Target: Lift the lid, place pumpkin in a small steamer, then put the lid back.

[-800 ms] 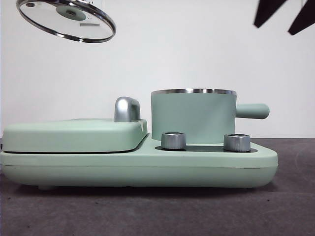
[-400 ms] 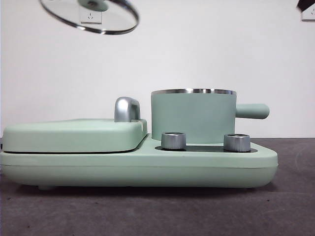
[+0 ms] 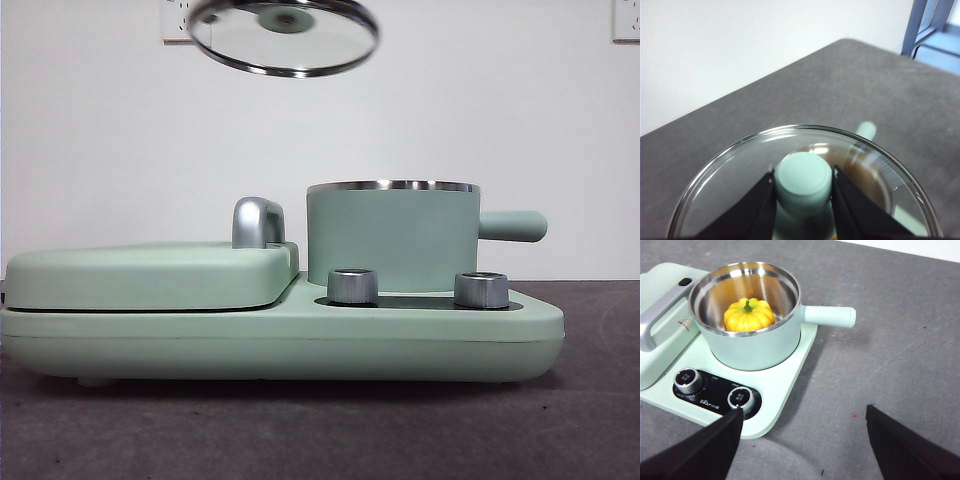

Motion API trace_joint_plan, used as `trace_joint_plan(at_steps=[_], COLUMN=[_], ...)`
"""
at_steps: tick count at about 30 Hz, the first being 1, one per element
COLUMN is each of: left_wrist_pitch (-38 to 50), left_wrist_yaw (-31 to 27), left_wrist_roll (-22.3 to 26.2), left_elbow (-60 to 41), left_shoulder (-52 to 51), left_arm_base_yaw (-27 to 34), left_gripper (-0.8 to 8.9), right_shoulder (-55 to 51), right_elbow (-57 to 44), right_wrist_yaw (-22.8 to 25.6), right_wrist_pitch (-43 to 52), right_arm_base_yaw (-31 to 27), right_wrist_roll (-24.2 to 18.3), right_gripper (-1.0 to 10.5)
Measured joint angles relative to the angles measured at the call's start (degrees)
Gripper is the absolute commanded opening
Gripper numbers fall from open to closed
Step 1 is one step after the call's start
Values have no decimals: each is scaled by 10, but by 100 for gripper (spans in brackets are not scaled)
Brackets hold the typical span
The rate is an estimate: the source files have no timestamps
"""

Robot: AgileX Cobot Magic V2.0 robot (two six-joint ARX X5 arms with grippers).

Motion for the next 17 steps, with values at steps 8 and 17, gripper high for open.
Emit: trace_joint_plan(at_steps=[8,17], left_wrist_pitch=[107,205], left_wrist_yaw=[0,0], left_wrist_roll=[-14,-14], left_elbow=[0,0], left_shoulder=[78,157], left_arm_base_yaw=[-33,-43], left_gripper=[10,10], right_shoulder=[-1,-1], right_elbow=[0,0], right_wrist_yaw=[0,0], right_wrist_pitch=[-12,-13], right_arm_base_yaw=[0,0], right_wrist_roll=[2,4], right_gripper=[377,377])
